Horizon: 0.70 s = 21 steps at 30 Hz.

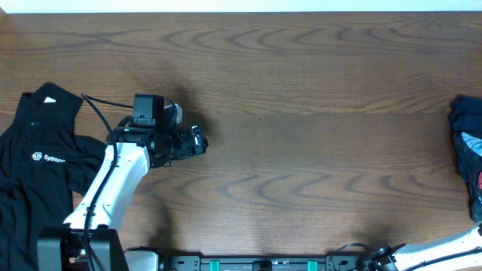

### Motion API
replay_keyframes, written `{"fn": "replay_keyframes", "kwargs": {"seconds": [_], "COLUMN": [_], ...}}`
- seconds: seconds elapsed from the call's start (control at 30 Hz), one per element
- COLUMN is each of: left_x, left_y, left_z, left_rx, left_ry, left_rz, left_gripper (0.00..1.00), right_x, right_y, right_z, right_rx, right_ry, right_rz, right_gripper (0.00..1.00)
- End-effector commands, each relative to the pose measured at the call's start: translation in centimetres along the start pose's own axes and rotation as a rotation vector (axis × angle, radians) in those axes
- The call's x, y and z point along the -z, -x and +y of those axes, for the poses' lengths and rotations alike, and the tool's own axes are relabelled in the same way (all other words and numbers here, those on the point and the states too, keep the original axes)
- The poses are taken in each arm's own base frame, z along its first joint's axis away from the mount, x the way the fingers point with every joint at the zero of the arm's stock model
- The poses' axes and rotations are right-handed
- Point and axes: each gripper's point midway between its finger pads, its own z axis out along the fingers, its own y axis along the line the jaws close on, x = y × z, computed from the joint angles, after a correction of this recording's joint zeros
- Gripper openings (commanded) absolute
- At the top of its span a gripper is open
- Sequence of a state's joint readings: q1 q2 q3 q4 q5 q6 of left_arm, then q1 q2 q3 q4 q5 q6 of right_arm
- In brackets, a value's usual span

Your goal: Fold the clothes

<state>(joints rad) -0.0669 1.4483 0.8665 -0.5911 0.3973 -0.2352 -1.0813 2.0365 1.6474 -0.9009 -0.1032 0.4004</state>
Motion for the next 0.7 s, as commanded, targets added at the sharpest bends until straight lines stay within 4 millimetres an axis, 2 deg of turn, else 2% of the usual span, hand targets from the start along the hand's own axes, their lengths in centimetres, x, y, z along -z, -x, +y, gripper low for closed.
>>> {"fn": "replay_keyframes", "kwargs": {"seconds": [0.0,0.1,0.2,0.33,0.43,0.47,0.57,0.63,0.67], "left_x": [0.4,0.4,0.4,0.4,0.4,0.4,1.0,2.2,3.2], "left_y": [0.6,0.6,0.7,0.8,0.8,0.8,1.6,2.8,3.4], "left_z": [-0.3,-0.3,-0.4,-0.4,-0.4,-0.4,-0.4,0.0,0.0], "left_rx": [-0.019,-0.019,-0.021,-0.023,-0.022,-0.024,-0.072,-0.083,-0.089], "left_ry": [-0.013,-0.013,-0.015,-0.016,-0.016,-0.016,0.002,0.057,0.079], "left_rz": [-0.016,-0.017,-0.022,-0.026,-0.026,-0.028,-0.062,-0.115,-0.146], "left_gripper": [0.98,0.98,0.98,0.98,0.98,0.98,0.98,0.98,0.98], "right_x": [0.8,1.6,3.7,8.6,13.7,15.8,21.4,24.9,26.5], "right_y": [-1.1,-1.6,-1.9,-1.5,-1.2,-1.3,-1.8,-2.4,-2.8], "right_z": [2.9,4.4,6.4,9.3,11.5,12.3,14.0,14.6,14.8], "right_rx": [0.097,0.125,0.162,0.214,0.245,0.258,0.292,0.330,0.343], "right_ry": [0.052,0.069,0.100,0.166,0.239,0.278,0.381,0.441,0.465], "right_rz": [0.008,0.015,0.009,-0.050,-0.117,-0.139,-0.210,-0.263,-0.286], "right_gripper": [0.01,0.01,0.01,0.01,0.02,0.09,0.53,0.61,0.71]}}
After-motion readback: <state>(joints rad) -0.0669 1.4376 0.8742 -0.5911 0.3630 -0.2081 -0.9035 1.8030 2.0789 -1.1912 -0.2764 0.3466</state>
